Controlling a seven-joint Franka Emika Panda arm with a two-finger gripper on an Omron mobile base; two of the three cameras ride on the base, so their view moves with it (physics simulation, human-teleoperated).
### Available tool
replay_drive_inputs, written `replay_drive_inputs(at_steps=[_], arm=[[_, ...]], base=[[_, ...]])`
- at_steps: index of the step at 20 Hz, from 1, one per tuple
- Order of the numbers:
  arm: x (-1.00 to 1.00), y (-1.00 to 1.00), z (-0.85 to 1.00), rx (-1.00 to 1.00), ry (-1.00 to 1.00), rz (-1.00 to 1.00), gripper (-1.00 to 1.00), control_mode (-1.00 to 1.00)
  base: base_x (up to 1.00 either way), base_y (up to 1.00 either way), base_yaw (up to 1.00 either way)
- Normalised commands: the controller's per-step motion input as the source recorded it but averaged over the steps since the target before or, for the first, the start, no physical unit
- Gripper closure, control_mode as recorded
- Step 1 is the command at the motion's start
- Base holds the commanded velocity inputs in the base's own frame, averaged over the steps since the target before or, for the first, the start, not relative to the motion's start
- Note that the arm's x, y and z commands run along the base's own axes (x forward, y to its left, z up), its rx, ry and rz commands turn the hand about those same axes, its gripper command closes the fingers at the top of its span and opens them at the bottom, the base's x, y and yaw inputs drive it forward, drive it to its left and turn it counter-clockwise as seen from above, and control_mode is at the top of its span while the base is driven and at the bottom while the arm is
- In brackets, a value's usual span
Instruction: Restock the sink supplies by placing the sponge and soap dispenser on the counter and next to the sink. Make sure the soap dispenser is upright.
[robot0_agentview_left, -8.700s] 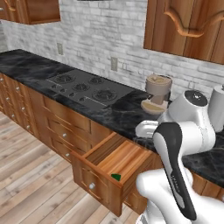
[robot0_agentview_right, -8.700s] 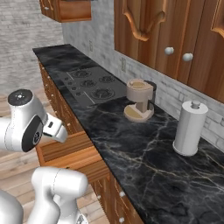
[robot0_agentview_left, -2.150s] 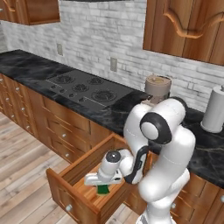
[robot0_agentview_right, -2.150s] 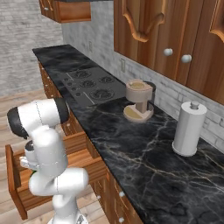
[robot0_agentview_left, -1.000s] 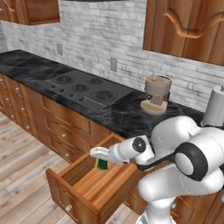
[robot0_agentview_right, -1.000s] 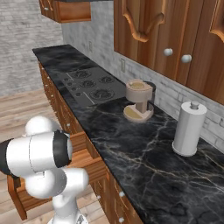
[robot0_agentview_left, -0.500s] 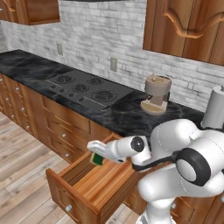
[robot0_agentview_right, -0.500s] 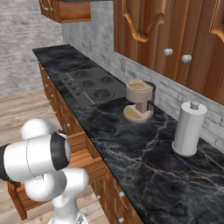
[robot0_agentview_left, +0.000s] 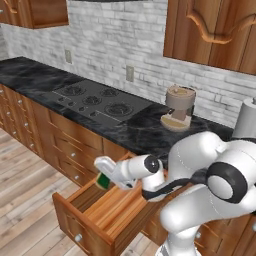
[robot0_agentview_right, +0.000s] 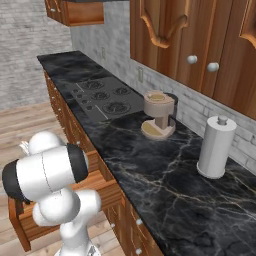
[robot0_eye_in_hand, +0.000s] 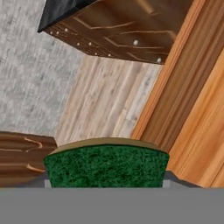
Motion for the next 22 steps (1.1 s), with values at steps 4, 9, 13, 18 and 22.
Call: replay_drive_inputs(at_steps=[4,9,13,18,22], arm=[[0.00,0.58,1.00,-0.05,0.37,-0.32,1.00,-1.00],[-0.03,0.48,1.00,0.00,0.42,-0.35,1.00,-1.00],[-0.01,0.29,1.00,-0.03,0.36,-0.41,1.00,-1.00],[-0.06,0.12,1.00,-0.01,0.38,-0.43,1.00,-1.00],[-0.06,-0.05,0.87,-0.09,0.34,-0.37,1.00,-1.00]], base=[[0.00,0.00,0.00],[0.00,0.00,0.00],[0.00,0.00,0.00],[0.00,0.00,0.00],[0.00,0.00,0.00]])
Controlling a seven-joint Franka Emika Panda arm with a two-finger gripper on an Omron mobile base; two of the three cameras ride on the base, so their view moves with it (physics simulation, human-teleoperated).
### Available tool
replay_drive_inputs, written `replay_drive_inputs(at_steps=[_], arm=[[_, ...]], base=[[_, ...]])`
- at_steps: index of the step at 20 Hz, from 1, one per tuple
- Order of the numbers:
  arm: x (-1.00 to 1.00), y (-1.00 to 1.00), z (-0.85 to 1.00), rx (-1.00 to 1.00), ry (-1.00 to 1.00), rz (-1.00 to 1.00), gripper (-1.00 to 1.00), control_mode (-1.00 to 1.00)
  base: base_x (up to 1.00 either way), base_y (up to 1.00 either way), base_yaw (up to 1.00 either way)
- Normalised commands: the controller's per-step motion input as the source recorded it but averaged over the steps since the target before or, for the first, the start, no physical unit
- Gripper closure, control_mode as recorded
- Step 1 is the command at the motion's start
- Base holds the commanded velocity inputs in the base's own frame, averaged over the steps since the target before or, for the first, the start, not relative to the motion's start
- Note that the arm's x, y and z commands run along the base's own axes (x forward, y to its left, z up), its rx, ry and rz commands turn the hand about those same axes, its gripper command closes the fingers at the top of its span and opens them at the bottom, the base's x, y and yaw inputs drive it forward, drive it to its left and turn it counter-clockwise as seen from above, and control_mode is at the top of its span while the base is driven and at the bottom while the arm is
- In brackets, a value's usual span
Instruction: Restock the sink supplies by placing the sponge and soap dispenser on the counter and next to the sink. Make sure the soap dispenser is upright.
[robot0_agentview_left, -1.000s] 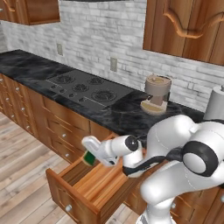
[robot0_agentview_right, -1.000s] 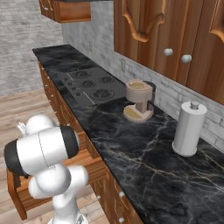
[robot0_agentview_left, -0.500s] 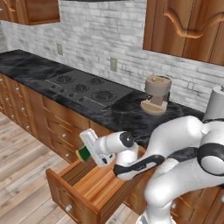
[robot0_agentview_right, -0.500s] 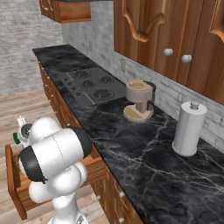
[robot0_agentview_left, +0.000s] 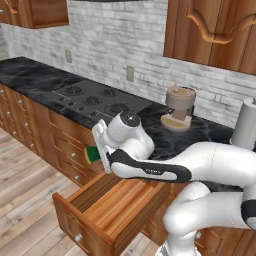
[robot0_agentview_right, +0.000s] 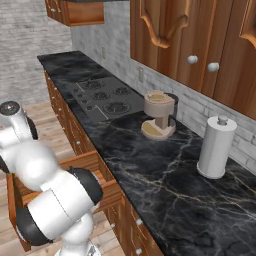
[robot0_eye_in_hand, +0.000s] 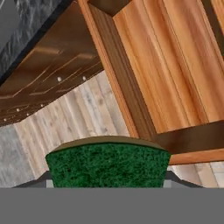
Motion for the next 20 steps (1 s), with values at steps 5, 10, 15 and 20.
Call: replay_drive_inputs(at_steps=[5,10,15,20], arm=[[-0.27,-0.66,0.01,-0.09,0.06,-0.04,1.00,-1.00],[-0.25,-0.72,0.01,0.00,0.00,0.00,1.00,-1.00],[-0.43,-0.23,-0.33,0.00,0.05,-0.02,1.00,-1.00],[0.05,0.00,-0.03,0.00,0.02,0.00,1.00,-1.00]], base=[[0.00,0.00,0.00],[0.00,0.00,0.00],[0.00,0.00,0.00],[0.00,0.00,0.00]])
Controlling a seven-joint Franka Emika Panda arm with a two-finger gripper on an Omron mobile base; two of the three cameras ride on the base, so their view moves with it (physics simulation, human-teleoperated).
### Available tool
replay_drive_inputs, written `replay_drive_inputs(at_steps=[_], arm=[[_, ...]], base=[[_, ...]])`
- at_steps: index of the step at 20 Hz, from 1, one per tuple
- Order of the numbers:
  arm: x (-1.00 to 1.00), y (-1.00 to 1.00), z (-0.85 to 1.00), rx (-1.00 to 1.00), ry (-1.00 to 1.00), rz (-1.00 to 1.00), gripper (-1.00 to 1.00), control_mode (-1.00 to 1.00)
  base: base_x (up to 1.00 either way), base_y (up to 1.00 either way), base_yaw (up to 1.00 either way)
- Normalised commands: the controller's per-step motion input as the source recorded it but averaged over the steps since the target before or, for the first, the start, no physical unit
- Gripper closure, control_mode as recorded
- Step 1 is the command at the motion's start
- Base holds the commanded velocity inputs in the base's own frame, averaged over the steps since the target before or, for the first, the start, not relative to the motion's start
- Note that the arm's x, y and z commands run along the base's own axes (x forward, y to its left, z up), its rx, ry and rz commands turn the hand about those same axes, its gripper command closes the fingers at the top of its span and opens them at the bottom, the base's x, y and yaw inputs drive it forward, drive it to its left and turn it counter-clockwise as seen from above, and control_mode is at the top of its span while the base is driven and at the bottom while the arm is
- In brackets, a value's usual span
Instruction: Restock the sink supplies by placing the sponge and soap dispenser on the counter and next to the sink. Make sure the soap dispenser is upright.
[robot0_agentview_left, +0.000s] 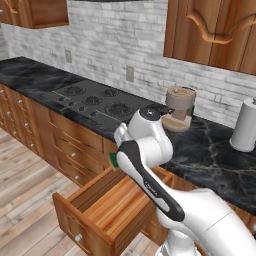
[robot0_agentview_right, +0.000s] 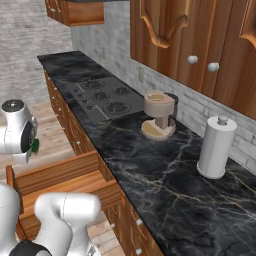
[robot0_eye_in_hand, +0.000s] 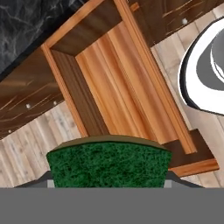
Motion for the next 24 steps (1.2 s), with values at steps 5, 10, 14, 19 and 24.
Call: replay_drive_inputs(at_steps=[5,10,14,19,24], arm=[[0.02,0.00,-0.19,0.00,0.04,0.03,1.00,-1.00],[0.00,0.00,0.00,0.00,0.00,0.00,1.00,1.00],[0.00,0.00,0.00,0.00,0.00,0.00,1.00,1.00],[0.00,0.00,0.00,0.00,0.00,0.00,1.00,1.00],[0.00,0.00,0.00,0.00,0.00,0.00,1.00,1.00]], base=[[0.00,0.00,0.00],[-0.91,0.24,0.40],[-0.76,0.73,0.54],[-0.64,0.96,0.59],[-0.58,1.00,0.62]])
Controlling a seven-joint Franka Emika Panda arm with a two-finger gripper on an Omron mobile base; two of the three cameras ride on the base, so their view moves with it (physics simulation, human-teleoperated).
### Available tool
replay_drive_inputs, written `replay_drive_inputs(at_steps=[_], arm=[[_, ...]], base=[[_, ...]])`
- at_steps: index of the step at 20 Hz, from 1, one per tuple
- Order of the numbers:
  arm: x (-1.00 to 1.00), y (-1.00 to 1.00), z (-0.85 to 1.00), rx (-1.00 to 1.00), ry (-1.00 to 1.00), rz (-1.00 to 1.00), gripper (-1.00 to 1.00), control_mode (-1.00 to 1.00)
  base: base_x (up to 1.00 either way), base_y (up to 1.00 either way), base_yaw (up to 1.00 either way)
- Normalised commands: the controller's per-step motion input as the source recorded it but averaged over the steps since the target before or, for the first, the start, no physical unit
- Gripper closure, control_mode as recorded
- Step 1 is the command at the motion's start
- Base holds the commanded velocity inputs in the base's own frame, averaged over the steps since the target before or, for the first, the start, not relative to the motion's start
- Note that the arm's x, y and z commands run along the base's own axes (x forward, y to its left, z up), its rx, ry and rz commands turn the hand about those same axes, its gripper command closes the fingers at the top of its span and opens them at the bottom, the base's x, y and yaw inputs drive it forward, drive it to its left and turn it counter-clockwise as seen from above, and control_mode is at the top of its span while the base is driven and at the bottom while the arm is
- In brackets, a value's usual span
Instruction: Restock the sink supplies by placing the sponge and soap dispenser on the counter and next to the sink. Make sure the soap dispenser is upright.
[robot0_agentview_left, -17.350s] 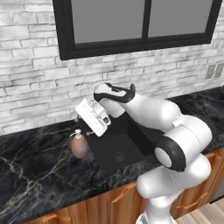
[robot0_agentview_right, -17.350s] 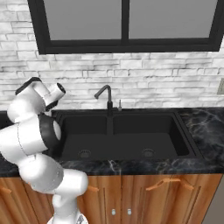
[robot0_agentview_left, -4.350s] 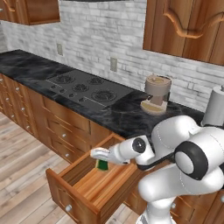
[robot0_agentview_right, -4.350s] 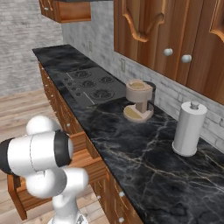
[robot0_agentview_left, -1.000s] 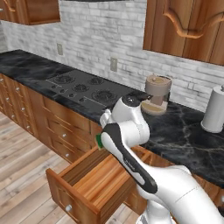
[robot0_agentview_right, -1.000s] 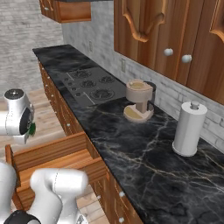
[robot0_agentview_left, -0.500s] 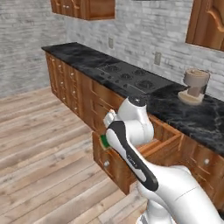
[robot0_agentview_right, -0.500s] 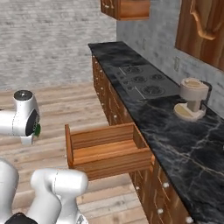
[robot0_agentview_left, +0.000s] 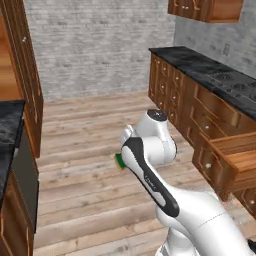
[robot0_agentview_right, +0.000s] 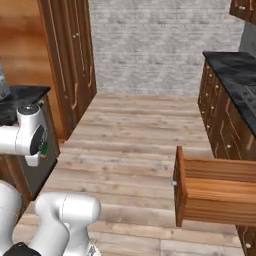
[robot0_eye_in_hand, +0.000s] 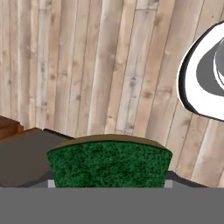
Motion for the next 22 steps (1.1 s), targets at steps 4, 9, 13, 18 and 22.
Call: replay_drive_inputs(at_steps=[4,9,13,18,22], arm=[[0.00,0.00,0.00,0.00,0.00,0.00,1.00,1.00],[0.00,0.00,0.00,0.00,0.00,0.00,1.00,1.00],[0.00,0.00,0.00,0.00,0.00,0.00,1.00,1.00],[0.00,0.00,0.00,0.00,0.00,0.00,1.00,1.00],[0.00,0.00,0.00,0.00,0.00,0.00,1.00,1.00]], base=[[-0.45,0.60,0.74],[-0.34,0.24,0.79],[-0.38,0.01,0.78],[-0.24,-0.01,0.73],[-0.03,0.03,0.78]])
